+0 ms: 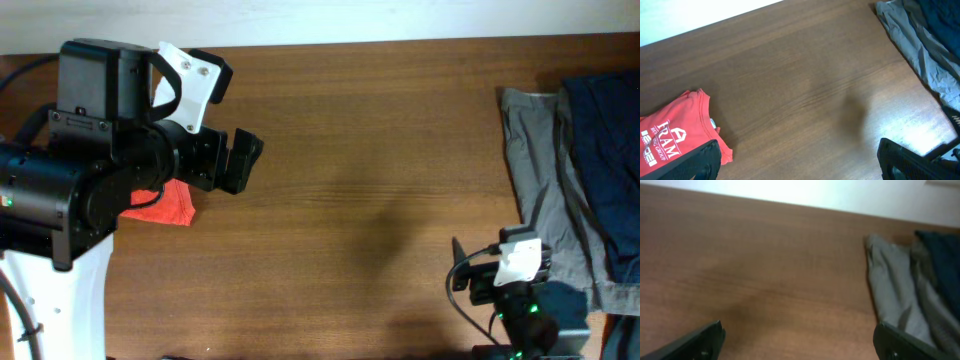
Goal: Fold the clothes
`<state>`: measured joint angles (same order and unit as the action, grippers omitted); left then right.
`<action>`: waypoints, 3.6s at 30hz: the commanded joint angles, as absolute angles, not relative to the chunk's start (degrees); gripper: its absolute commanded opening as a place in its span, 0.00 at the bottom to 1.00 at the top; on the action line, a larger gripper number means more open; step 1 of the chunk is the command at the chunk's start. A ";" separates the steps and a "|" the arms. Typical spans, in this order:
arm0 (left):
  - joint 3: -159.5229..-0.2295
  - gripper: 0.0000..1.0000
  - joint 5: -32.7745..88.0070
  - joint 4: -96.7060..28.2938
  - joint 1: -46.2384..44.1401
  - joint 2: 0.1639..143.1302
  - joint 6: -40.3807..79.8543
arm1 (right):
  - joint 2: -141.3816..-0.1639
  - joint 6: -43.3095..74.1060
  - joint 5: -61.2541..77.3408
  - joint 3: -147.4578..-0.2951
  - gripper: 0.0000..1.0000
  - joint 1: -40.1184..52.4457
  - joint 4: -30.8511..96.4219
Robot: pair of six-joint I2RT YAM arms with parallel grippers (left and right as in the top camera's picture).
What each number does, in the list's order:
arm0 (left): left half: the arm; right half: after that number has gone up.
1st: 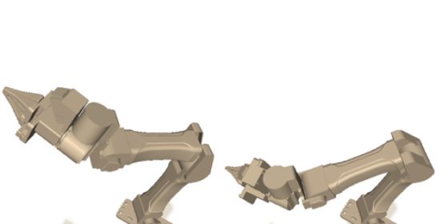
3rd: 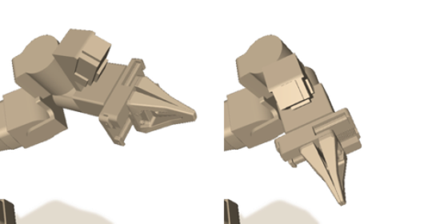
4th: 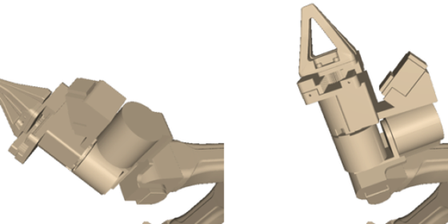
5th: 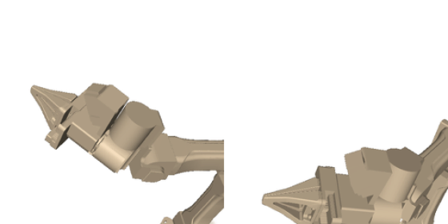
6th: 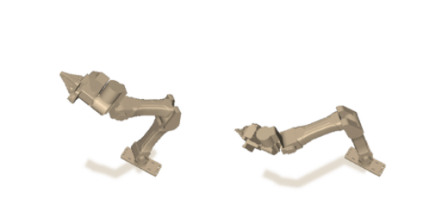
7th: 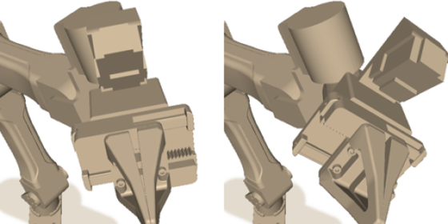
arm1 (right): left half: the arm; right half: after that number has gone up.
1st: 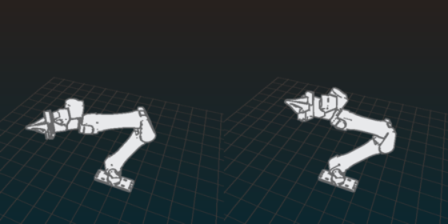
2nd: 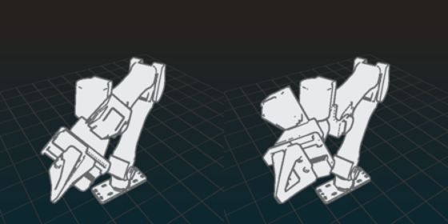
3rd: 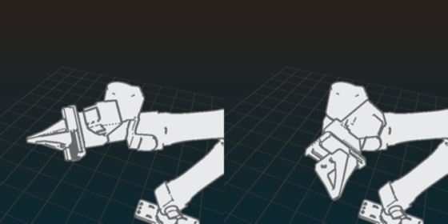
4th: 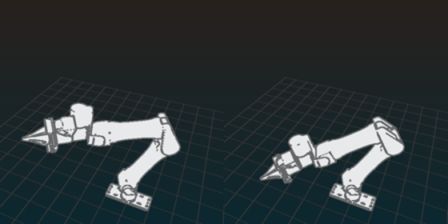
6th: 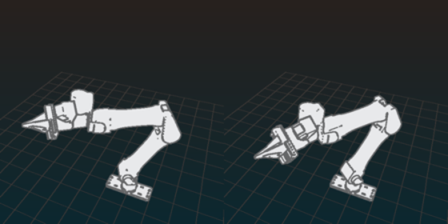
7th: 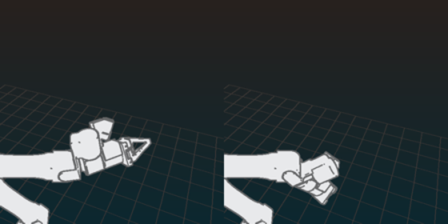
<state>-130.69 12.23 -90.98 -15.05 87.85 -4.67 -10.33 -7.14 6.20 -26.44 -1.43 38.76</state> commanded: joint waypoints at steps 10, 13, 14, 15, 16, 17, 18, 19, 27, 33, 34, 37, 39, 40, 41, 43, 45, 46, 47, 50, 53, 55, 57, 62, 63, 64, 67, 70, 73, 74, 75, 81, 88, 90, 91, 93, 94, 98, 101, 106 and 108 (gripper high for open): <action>-130.69 0.99 13.10 -90.94 -15.33 87.79 -3.88 | -0.19 0.51 8.29 -11.03 0.99 -1.13 31.29; -130.69 0.99 13.08 -90.94 -15.33 87.79 -3.88 | -0.19 0.54 8.43 -8.38 0.99 -1.13 29.43; -130.69 0.99 13.10 -90.94 -15.33 87.79 -3.88 | -0.19 0.54 8.36 -7.99 0.99 -1.13 28.84; -130.69 0.99 13.10 -90.94 -15.33 87.79 -3.88 | -0.19 0.54 8.43 -8.03 0.99 -1.13 28.56; -130.69 0.99 13.10 -90.94 -15.33 87.79 -3.88 | -0.19 0.51 8.40 -7.97 0.99 -1.13 28.32; -130.69 1.00 13.08 -90.94 -15.33 87.79 -3.88 | -0.19 0.51 8.38 -7.92 0.99 -1.13 28.25; -130.69 0.99 13.08 -90.94 -15.35 87.79 -3.88 | -0.19 0.51 8.36 -7.92 0.99 -1.13 28.23; -130.69 0.99 13.08 -90.94 -15.33 87.79 -3.88 | -0.19 0.51 8.36 -7.92 0.99 -1.13 28.25; -130.69 0.99 13.10 -90.94 -15.33 87.79 -3.88 | -0.19 0.51 8.38 -7.92 0.99 -1.13 28.25; -130.69 0.99 13.08 -90.94 -15.33 87.79 -3.88 | -0.19 0.51 8.36 -7.92 0.99 -1.13 28.25; -130.69 0.99 13.10 -90.96 -15.33 87.79 -3.88 | -0.19 0.51 8.36 -7.92 0.99 -1.13 28.25; -130.69 0.99 13.08 -90.94 -15.33 87.79 -3.88 | -0.19 0.51 8.36 -7.92 0.99 -1.13 28.25; -130.69 0.99 13.10 -90.94 -15.33 87.79 -3.88 | -0.19 0.51 8.36 -7.92 0.99 -1.13 28.25; -130.69 0.99 13.10 -90.94 -15.33 87.79 -3.88 | -0.19 0.51 8.36 -7.92 0.99 -1.13 28.25; -130.69 0.99 13.08 -90.94 -15.33 87.79 -3.88 | -0.19 0.51 8.36 -7.92 0.99 -1.13 28.25; -130.69 0.99 13.08 -91.18 -15.35 87.79 -3.88 | -0.19 0.51 8.36 -7.92 0.99 -1.13 28.25; -130.69 0.99 12.08 -92.47 -15.31 87.68 -4.82 | -0.19 0.51 8.38 -7.92 0.99 -1.13 28.25; -130.65 0.99 8.58 -90.87 -15.18 87.13 -5.58 | -0.19 0.51 8.38 -7.92 0.99 -1.13 28.25; -130.52 0.99 7.44 -89.30 -15.18 86.76 -5.61 | -0.19 0.51 8.36 -7.92 0.99 -1.13 28.25; -128.27 1.00 4.99 -82.00 -15.18 84.33 -5.67 | -0.19 0.51 8.36 -7.92 0.99 -1.13 28.25; -122.17 0.99 4.71 -75.02 -14.44 79.81 -5.63 | -0.19 0.51 8.38 -7.92 0.99 -1.13 28.25; -116.38 1.00 4.71 -70.39 -13.17 76.25 -5.63 | -0.19 0.51 8.38 -7.92 0.99 -1.13 28.25; -105.19 0.99 4.71 -62.94 -10.44 69.54 -5.63 | -0.19 0.51 8.36 -7.92 0.99 -1.13 28.25; -79.50 0.99 5.10 -49.21 -4.25 54.26 -5.65 | -0.19 0.51 8.36 -7.92 0.99 -1.13 28.25; -75.72 1.00 5.08 -47.18 -3.49 52.01 -5.65 | -0.19 0.51 8.38 -7.92 0.99 -1.13 28.25; -71.33 0.99 5.08 -45.19 -2.52 49.36 -5.65 | -0.19 0.51 8.36 -7.92 0.99 -1.13 28.25; -57.41 0.99 5.10 -37.50 -0.45 41.04 -5.63 | -0.19 0.51 8.38 -7.92 0.99 -1.13 28.25; -45.58 0.99 5.13 -29.56 -0.08 33.80 -5.63 | -0.19 0.51 8.38 -7.92 0.98 -1.13 28.25; -35.48 0.99 5.34 -22.85 -0.08 27.35 -5.63 | -0.19 0.51 8.36 -7.92 0.99 -1.13 28.25; -31.92 0.99 5.80 -20.47 -0.08 25.08 -5.63 | -0.19 0.51 8.36 -7.92 0.99 -1.13 28.25; -29.43 0.99 6.24 -18.74 -0.08 23.49 -5.63 | -0.19 0.51 8.36 -7.92 0.99 -1.13 28.25; -15.57 0.99 6.61 -8.62 -0.08 15.11 -5.61 | -0.19 0.51 8.36 -7.92 0.99 -1.13 28.25; -6.52 0.99 6.59 -3.84 -0.08 7.81 -5.63 | -0.19 0.51 8.38 -7.92 0.99 -1.13 28.25; -5.72 0.99 6.50 -3.84 -0.08 6.20 -5.65 | -0.19 0.51 8.36 -7.92 0.99 -1.13 28.25; -5.28 0.99 6.15 -3.86 -0.08 5.17 -5.65 | -0.19 0.51 8.36 -7.92 0.99 -1.13 28.25; -3.90 0.99 5.91 -3.79 -0.08 2.33 -5.67 | -0.19 0.51 8.38 -7.92 0.99 -1.13 28.25; -3.18 0.99 5.93 -3.68 -0.08 0.89 -5.65 | -0.19 0.51 8.36 -7.92 0.99 -1.13 28.25; -0.67 0.99 6.42 -0.34 -0.10 0.25 -5.63 | -0.19 0.51 8.36 -7.92 0.99 -1.13 28.25; -0.49 0.99 6.37 -1.23 -0.10 0.27 -5.65 | -0.19 0.51 8.36 -7.92 0.99 -1.13 28.25; -0.51 0.99 6.17 -4.01 -0.10 0.45 -5.65 | -0.19 0.51 8.36 -7.92 0.99 -1.13 28.25; -0.54 0.99 6.17 -3.99 -0.10 0.45 -5.65 | -0.19 0.51 8.38 -7.92 0.99 -1.13 28.25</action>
<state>-0.95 5.96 -3.99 -0.38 0.84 -4.93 -0.69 0.03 8.01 -8.32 -1.43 28.23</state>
